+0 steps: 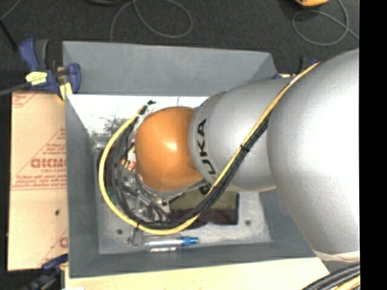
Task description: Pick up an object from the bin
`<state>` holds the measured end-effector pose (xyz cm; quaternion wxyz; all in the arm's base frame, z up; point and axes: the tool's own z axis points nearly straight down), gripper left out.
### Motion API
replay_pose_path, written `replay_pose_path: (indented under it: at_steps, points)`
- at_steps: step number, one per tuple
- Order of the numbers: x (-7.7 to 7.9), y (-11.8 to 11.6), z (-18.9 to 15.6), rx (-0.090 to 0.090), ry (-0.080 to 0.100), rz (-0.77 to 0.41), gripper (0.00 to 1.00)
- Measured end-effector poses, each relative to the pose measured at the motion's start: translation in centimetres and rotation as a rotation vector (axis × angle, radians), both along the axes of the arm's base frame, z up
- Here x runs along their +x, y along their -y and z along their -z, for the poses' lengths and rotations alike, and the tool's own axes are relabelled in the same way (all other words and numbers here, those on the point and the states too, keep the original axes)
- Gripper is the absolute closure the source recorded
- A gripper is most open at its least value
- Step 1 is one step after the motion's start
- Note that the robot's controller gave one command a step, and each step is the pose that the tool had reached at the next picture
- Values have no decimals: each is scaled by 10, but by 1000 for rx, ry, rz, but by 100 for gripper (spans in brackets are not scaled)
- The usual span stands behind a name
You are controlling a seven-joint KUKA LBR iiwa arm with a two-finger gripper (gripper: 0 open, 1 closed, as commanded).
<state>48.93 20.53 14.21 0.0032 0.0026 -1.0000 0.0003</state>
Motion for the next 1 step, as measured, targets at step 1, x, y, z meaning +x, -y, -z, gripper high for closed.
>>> replay_pose_path:
  at_steps: [1]
  points:
    - [2,1,-4,2,7,5,0]
